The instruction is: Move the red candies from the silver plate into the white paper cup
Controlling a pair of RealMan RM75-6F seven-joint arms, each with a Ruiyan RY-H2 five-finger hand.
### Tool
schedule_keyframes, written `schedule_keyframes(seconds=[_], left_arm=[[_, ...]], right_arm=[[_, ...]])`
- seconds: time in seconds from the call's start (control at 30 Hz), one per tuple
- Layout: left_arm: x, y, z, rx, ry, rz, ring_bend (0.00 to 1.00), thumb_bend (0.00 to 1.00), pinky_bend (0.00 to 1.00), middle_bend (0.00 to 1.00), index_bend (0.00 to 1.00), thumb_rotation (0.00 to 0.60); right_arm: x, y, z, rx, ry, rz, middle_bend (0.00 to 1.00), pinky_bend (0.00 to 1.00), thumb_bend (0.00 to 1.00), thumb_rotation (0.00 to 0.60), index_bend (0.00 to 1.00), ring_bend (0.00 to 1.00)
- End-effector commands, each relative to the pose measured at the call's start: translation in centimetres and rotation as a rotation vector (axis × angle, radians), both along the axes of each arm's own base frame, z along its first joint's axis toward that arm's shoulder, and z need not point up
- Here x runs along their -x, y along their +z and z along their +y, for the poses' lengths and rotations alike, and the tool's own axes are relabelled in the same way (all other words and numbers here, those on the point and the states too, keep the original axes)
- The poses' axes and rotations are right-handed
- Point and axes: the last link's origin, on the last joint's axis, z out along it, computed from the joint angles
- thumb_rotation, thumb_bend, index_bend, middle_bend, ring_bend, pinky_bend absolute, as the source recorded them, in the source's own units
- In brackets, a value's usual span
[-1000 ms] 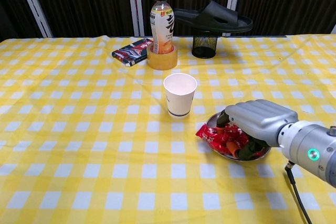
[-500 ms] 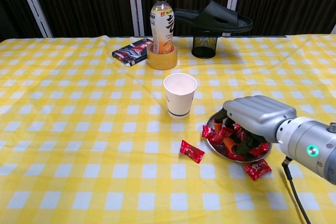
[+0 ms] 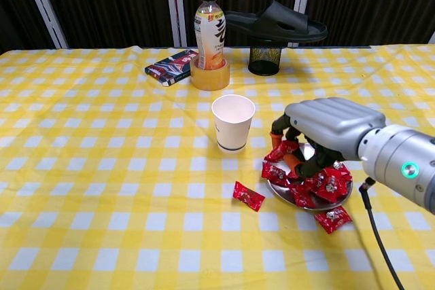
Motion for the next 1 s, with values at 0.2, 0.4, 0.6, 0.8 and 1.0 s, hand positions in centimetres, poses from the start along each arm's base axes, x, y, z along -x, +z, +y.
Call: schedule_keyframes(seconds=[0.2,0.4,0.6,0.8,1.0], left_arm=[[0.0,0.0,0.1,0.009,0.008,-0.011,0.0,0.02,0.0,0.0,0.0,0.6],[0.1,0.1,0.2,0.016,0.023,-0.026,0.0,0.02,0.0,0.0,0.0,0.6],[0.3,0.1,0.4,0.027,0.043,-0.046,0.0,0.02,0.0,0.0,0.0,0.6],[0.3,0.2,0.4,0.038,0.05,-0.053,0.0,0.02,0.0,0.0,0.0,0.6],[0.3,0.2,0.5,0.041,0.052,-0.06,0.0,0.02,0.0,0.0,0.0,0.6]], right_arm=[[-4.4,3.1,-1.9,0.069,0.052,-0.07,0.64,0.96,0.63,0.6,0.69,0.83],[-7.2,3.0,-3.4,0.078,0.08,-0.094,0.64,0.96,0.63,0.6,0.69,0.83],[-9.0,2.2,-4.9,0.074,0.086,-0.1,0.64,0.96,0.63,0.6,0.69,0.83],[-9.3,0.8,-6.4,0.064,0.065,-0.089,0.64,0.96,0.63,0.6,0.69,0.83],[-8.6,-0.3,-7.1,0.05,0.046,-0.084,0.64,0.96,0.63,0.6,0.69,0.83]])
